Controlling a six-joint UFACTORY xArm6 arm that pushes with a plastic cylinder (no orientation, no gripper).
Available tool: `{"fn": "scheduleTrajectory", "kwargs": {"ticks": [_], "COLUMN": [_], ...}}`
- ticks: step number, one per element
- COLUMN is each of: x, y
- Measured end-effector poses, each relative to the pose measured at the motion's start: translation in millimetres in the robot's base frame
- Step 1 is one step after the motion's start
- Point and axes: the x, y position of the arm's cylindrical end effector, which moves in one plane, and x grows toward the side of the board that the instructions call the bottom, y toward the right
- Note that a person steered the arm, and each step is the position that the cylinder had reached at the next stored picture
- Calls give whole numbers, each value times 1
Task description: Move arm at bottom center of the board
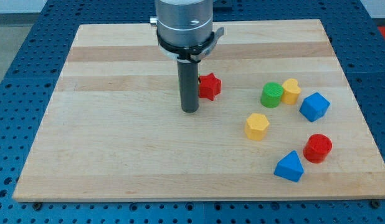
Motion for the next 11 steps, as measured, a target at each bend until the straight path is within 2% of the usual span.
{"fn": "scheduleTrajectory", "kwargs": {"ticks": [3, 7, 9, 11], "x": [40, 160, 164, 165], "y": [0, 0, 11, 49]}}
